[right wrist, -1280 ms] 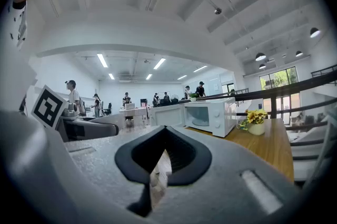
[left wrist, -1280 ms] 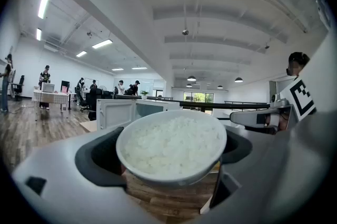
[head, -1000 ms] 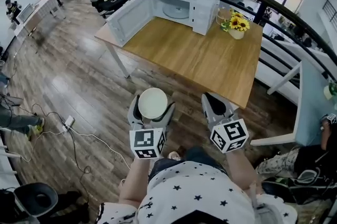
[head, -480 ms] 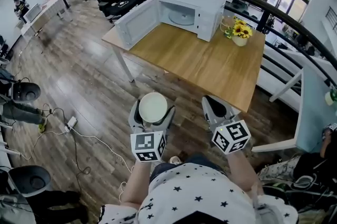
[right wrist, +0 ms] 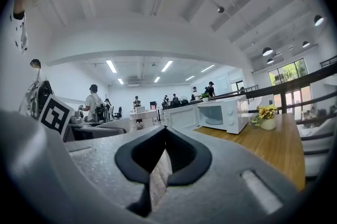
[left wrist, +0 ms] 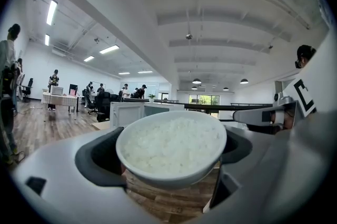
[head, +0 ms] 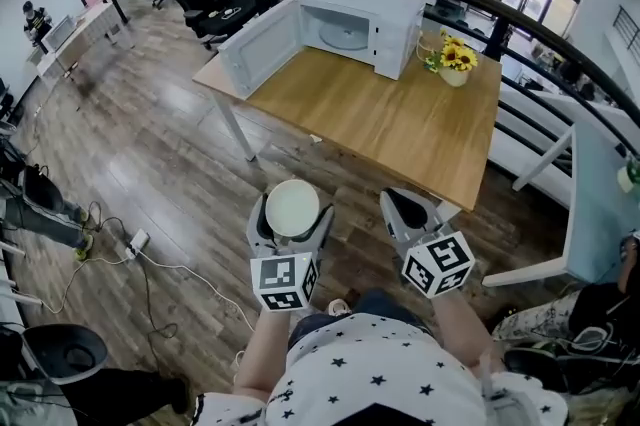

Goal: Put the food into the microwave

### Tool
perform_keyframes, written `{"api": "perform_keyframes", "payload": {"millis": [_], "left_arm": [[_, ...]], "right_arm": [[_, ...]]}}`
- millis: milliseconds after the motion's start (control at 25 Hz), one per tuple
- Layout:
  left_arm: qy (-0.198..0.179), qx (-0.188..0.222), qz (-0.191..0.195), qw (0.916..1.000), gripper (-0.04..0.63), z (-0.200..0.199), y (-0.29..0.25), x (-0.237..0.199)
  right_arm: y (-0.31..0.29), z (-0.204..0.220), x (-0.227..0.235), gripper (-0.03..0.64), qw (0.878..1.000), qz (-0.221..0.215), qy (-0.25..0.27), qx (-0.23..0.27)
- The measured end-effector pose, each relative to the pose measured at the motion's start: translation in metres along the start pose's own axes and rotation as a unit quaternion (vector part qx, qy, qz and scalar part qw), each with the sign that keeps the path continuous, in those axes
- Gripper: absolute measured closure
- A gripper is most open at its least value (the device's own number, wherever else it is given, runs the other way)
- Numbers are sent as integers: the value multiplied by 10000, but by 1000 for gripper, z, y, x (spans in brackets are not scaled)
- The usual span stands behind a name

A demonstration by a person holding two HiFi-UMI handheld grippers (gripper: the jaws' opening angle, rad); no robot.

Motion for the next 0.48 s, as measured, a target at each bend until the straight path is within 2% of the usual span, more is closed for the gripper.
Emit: {"api": "perform_keyframes", "payload": {"millis": [480], "left_arm": [[49,-13,75,10000,80,2,-8,-6]], "right_arm": [[-8,6,-4,611,10000,11,-51,-79]]}}
Point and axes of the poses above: the fingertips, and each gripper's own axes: y backward along the fingers, x to its right, z out of its underside, the point moved 9 cm from there along y, backward along the fingers, and after that the axes turned 2 degrees about x, right-handed, at the moved point
